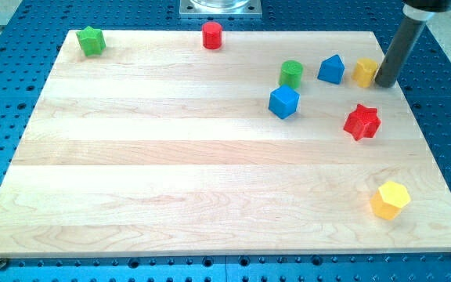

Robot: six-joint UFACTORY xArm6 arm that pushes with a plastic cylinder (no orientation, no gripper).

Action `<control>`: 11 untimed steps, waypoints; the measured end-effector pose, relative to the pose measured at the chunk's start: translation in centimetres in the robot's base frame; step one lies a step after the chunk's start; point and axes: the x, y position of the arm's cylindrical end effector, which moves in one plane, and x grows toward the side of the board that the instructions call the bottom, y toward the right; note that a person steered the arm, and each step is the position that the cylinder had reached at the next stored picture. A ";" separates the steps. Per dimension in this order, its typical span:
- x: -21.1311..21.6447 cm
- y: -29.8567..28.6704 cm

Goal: Place the red star horizontally to the cube

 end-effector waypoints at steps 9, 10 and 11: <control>8.7 -7.4; 9.0 -5.1; 11.4 -5.9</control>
